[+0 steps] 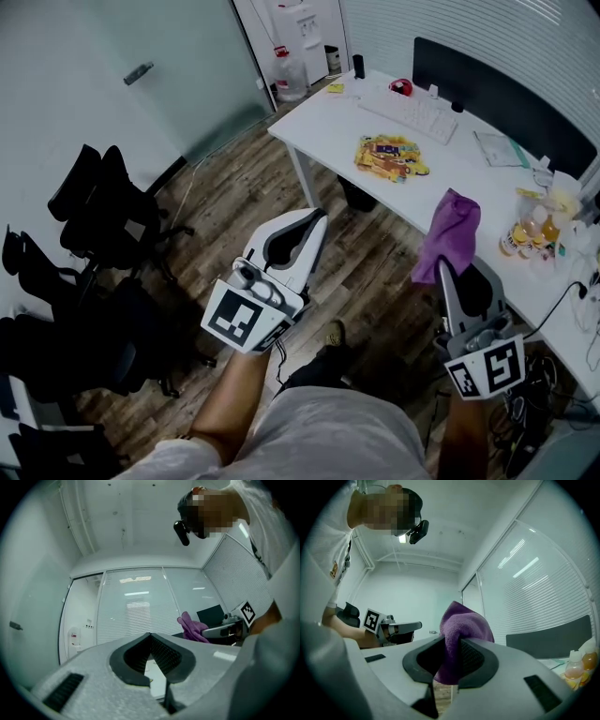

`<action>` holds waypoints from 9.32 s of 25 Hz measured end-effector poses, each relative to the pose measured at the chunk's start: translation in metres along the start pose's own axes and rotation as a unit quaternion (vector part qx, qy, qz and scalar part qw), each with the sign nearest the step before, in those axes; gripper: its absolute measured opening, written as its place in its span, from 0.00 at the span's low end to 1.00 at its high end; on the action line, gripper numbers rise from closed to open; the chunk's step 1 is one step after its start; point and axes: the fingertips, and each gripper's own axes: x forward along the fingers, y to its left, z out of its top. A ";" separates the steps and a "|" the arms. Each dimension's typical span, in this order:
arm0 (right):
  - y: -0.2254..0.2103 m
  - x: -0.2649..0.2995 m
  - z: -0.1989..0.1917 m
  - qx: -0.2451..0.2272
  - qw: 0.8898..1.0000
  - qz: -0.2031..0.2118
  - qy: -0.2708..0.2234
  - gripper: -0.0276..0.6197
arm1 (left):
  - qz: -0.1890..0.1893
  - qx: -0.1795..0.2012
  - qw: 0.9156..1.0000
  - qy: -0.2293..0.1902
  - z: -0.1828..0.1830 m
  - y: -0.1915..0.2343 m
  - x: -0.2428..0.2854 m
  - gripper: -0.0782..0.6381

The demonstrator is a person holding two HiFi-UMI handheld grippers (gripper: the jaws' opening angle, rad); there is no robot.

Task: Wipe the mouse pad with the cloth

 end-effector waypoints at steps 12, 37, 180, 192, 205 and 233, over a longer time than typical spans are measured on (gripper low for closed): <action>-0.025 0.092 -0.012 -0.019 0.999 -0.030 0.019 0.15 | -0.027 -0.016 0.999 -0.011 -0.030 0.091 0.050 0.13; -0.072 0.187 -0.045 -0.021 0.995 -0.086 0.043 0.15 | -0.066 -0.044 0.997 0.000 -0.086 0.185 0.111 0.13; -0.160 0.345 -0.358 -0.047 0.823 0.115 0.554 0.15 | -0.341 0.006 0.740 0.579 -0.448 0.155 0.221 0.30; -0.194 0.315 -0.361 -0.036 0.815 0.075 0.573 0.15 | -0.342 0.023 0.741 0.578 -0.444 0.161 0.224 0.30; -0.265 0.253 -0.358 -0.006 0.807 -0.020 0.590 0.15 | -0.341 0.013 0.744 0.575 -0.447 0.158 0.225 0.30; -0.142 0.310 -0.344 -0.040 0.822 0.098 0.559 0.15 | -0.339 0.016 0.746 0.573 -0.447 0.157 0.228 0.29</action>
